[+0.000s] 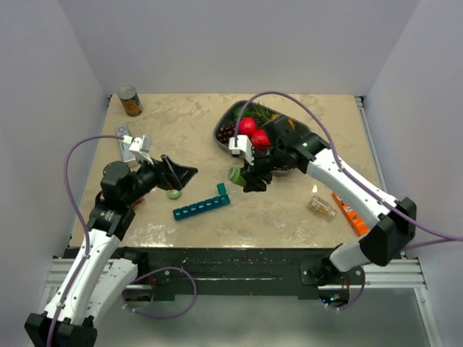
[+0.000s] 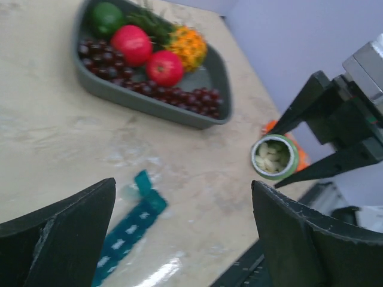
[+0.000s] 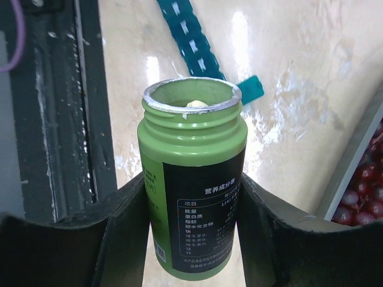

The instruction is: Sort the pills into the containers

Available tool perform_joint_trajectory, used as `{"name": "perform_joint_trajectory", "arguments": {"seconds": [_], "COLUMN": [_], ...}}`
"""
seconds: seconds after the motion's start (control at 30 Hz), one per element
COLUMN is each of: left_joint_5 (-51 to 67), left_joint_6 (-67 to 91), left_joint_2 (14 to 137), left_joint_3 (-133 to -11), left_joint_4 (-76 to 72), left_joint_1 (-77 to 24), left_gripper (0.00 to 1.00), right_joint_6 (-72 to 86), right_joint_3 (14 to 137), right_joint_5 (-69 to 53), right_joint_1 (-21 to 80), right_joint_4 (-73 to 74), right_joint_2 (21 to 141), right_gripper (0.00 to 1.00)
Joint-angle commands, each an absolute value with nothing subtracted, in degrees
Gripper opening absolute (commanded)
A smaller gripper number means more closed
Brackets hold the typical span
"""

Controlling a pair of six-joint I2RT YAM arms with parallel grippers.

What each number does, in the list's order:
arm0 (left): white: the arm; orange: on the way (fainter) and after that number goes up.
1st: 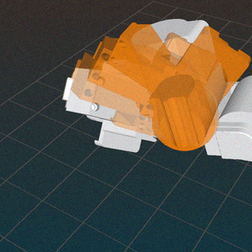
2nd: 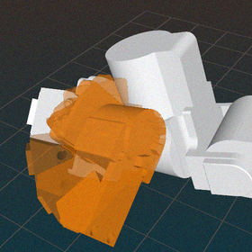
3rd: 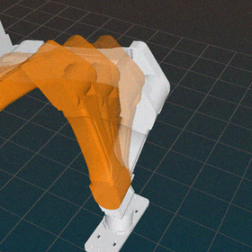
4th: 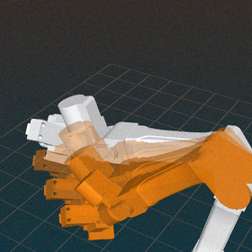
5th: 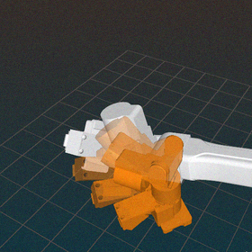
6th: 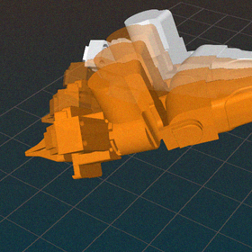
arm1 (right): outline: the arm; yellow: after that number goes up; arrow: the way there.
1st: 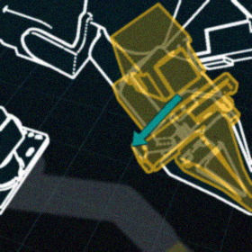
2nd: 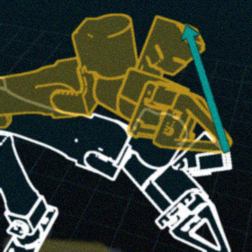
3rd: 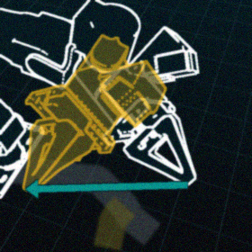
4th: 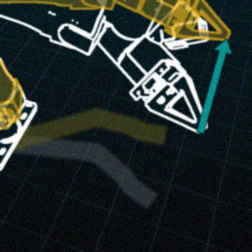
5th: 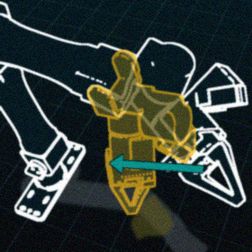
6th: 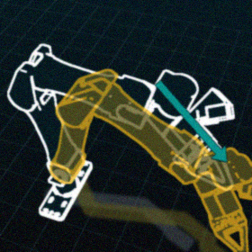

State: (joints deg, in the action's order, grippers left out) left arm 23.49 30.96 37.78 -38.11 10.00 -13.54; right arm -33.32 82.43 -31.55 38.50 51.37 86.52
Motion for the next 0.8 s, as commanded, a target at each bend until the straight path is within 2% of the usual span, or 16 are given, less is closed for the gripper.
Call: {"name": "perform_joint_trajectory", "arguments": {"seconds": [0.0, 0.1, 0.27, 0.37, 0.67, 0.73, 0.77], "left_joint_5": [36.5, 32.6, 18.9, 13.6, 5.5, 6.1, 6.9], "left_joint_6": [46.8, 47.6, 46.3, 46.6, 43.2, 43.2, 43.2], "left_joint_2": [38.8, 40.8, 46.2, 50.0, 57.9, 58.7, 59.1], "left_joint_3": [-39.7, -42.9, -48.0, -49.7, -55.2, -55.3, -55.4], "left_joint_4": [-5.9, -5.5, -0.4, 2.6, 11.2, 11.2, 11.1], "left_joint_1": [-14.9, -21.2, -36.4, -41.4, -47.0, -47.3, -47.4], "left_gripper": [0.99, 0.99, 0.99, 0.99, 0.99, 0.95, 0.90], "right_joint_6": [-36.3, -36.6, -37.2, -37.1, -35.7, -35.2, -34.7], "right_joint_3": [77.9, 76.2, 74.4, 73.7, 72.8, 72.5, 72.2], "right_joint_5": [-48.9, -52.1, -53.4, -54.0, -54.6, -54.6, -54.6], "right_joint_1": [36.4, 36.5, 36.4, 36.2, 35.0, 34.9, 34.7], "right_joint_4": [41.7, 40.0, 39.4, 39.2, 37.9, 37.4, 36.7], "right_joint_2": [79.6, 78.7, 77.0, 76.0, 75.9, 76.0, 76.1], "right_gripper": [0.00, 0.00, 0.00, 0.00, 0.00, 0.00, 0.00]}}
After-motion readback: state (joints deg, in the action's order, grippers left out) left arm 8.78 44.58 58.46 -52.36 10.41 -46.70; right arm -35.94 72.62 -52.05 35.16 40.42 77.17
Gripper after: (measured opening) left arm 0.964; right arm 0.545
